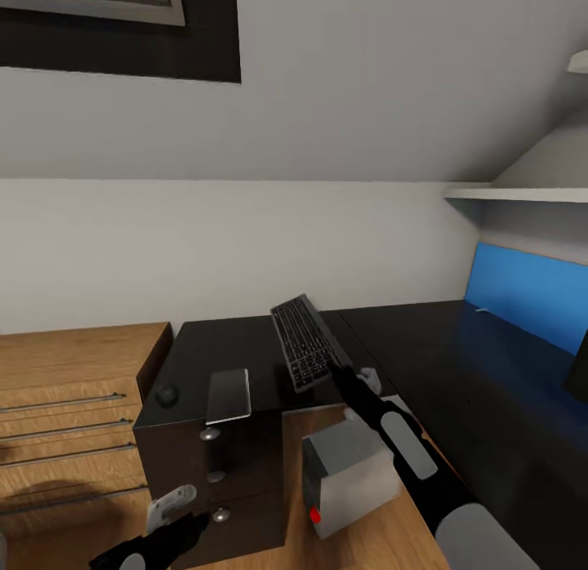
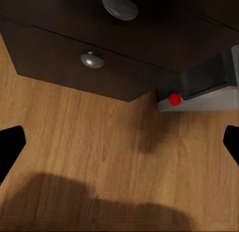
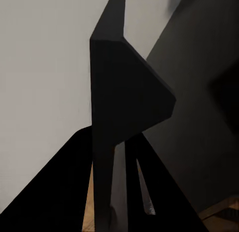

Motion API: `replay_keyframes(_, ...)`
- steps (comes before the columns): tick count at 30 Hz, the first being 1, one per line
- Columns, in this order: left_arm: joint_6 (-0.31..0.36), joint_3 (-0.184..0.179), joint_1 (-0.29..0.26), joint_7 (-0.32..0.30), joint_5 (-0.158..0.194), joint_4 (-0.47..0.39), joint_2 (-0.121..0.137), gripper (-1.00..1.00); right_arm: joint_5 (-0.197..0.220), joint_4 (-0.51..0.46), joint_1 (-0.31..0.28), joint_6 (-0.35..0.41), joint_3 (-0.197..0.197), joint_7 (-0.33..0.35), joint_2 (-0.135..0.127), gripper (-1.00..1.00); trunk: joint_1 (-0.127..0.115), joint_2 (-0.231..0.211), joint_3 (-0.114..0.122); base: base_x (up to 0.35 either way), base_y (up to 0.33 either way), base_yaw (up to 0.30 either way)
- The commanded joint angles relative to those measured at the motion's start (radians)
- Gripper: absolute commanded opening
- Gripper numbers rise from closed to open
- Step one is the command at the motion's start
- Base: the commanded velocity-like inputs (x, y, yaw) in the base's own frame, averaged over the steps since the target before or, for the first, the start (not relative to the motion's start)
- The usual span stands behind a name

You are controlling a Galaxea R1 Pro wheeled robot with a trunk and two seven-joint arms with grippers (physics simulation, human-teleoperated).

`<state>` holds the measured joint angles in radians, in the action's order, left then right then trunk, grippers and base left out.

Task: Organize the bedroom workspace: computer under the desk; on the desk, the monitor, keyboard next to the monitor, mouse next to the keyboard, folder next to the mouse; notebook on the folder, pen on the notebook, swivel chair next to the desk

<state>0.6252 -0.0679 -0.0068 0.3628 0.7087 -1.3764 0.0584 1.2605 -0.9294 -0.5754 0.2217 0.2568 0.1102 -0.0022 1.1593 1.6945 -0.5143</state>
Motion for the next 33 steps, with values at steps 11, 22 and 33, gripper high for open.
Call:
replay_keyframes(11,-0.010,-0.004,-0.001,0.007,-0.003,0.037,0.001,1.00,0.014,-0.012,0.046,0.021,0.002,0.149,-0.056,-1.00,0.000,0.001,-0.001,-0.036,0.000,0.000)
replay_keyframes(22,-0.010,-0.004,-0.001,0.007,-0.003,0.046,0.001,1.00,0.009,-0.013,0.046,0.018,0.003,0.152,-0.057,-1.00,0.000,0.001,-0.001,-0.327,-0.034,0.000)
replay_keyframes(33,-0.012,-0.004,-0.001,0.007,-0.003,0.056,0.001,1.00,0.008,-0.014,0.046,0.021,0.003,0.154,-0.058,-1.00,0.000,0.001,-0.001,-0.339,-0.023,0.000)
